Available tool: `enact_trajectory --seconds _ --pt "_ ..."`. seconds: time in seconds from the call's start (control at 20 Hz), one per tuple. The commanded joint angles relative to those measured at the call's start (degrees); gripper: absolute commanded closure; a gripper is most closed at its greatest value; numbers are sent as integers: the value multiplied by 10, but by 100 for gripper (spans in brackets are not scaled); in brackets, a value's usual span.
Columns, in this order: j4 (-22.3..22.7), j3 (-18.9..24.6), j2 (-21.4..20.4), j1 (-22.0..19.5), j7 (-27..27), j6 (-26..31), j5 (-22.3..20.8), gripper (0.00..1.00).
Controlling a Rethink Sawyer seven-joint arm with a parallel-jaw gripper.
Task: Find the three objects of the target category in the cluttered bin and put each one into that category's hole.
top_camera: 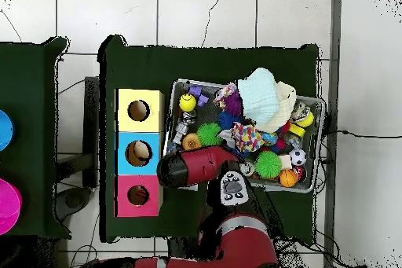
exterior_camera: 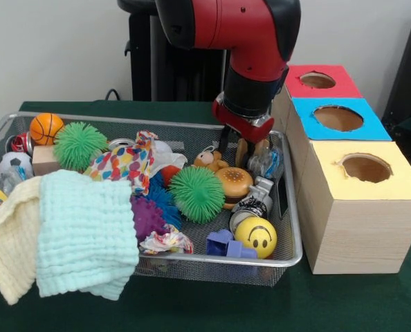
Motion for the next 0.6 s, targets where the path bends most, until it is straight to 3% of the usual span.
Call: enact_trajectory --seconds 0.05,0.35,0.6 --pt "6 7 -12 -3 -49 31 -32 0" --pt "-13 -10 -19 12 -50 46 -45 0" --pt "-3 2 -67 19 -68 107 -30 0"
